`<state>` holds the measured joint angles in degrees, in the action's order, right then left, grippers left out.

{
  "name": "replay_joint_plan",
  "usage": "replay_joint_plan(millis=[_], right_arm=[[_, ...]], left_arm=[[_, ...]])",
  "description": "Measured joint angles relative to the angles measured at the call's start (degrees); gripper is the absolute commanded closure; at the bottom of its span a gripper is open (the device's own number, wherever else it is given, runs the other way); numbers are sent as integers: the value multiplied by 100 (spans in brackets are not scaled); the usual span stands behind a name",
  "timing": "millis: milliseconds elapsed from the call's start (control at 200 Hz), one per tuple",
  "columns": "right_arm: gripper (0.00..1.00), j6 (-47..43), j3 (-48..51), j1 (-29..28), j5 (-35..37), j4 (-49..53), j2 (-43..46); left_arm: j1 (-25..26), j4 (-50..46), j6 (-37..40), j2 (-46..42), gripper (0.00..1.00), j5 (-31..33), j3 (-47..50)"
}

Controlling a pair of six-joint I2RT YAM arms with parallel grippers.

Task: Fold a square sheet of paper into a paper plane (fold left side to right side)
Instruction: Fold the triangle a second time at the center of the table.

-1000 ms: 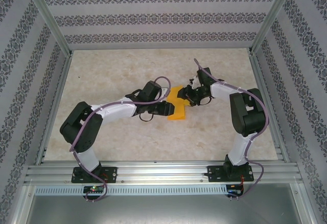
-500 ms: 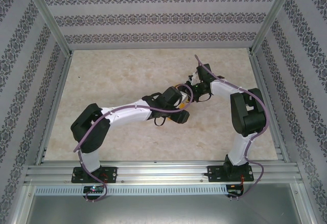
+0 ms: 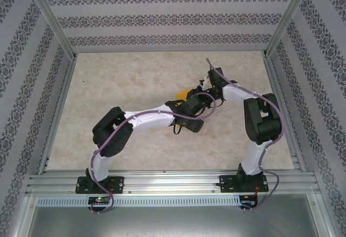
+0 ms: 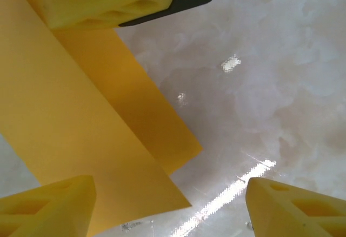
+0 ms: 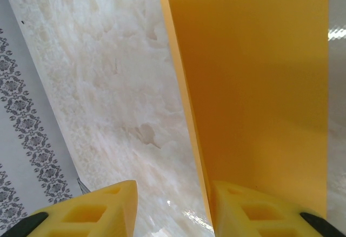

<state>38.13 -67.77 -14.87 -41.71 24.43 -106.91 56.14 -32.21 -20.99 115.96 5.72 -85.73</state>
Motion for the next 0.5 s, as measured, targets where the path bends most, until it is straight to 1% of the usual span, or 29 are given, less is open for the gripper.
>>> replay_joint_plan(millis=[105,230,385,500], right_arm=[[59,4,0,-2,0,0,-2],[59,26,0,-2,0,0,-11],[59,44,0,-2,2,2,-61],[59,39,0,-2,4,7,-63]], left_arm=[[94,-195,0,170,35,267,-234],[138,-372,20,260,45,476,-343],[138,-520,66,262,66,662,-358],[138,-564,79,260,78,730,-358]])
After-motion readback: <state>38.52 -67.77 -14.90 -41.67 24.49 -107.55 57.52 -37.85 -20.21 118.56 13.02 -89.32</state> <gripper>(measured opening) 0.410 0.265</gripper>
